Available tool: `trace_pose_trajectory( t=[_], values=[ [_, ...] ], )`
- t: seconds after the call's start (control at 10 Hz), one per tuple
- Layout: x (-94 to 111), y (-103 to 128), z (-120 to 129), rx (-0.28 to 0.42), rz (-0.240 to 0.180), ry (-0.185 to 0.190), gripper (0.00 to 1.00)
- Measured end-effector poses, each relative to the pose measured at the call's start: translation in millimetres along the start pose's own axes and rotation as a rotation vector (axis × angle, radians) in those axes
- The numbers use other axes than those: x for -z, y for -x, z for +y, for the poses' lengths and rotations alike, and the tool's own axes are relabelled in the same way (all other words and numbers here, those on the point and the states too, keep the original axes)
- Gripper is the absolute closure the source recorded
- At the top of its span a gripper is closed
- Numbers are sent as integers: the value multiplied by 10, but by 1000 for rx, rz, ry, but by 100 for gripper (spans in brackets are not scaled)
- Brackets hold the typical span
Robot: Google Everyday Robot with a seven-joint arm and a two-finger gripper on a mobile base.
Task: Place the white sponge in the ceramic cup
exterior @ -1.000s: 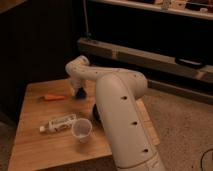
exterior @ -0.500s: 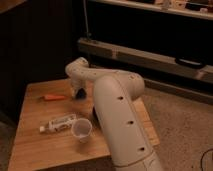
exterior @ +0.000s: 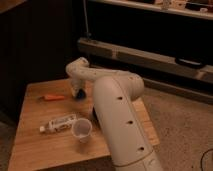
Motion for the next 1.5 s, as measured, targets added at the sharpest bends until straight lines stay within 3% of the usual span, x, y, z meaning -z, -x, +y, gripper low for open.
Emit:
trace_pose_trajectory(
  t=[0.3, 0.5, 0.7, 0.8, 1.1, 1.5],
  values=[
    [557, -41, -58, 32, -88, 46, 100],
    [1038, -159, -41, 82, -182, 114, 100],
    [1352, -458, 5, 142, -265, 198, 100],
    [1466, -689, 44, 182, -308, 250, 100],
    [1699, -1155, 338, 299, -388, 334, 100],
    [2089, -1495, 743, 474, -495, 392, 100]
  ],
)
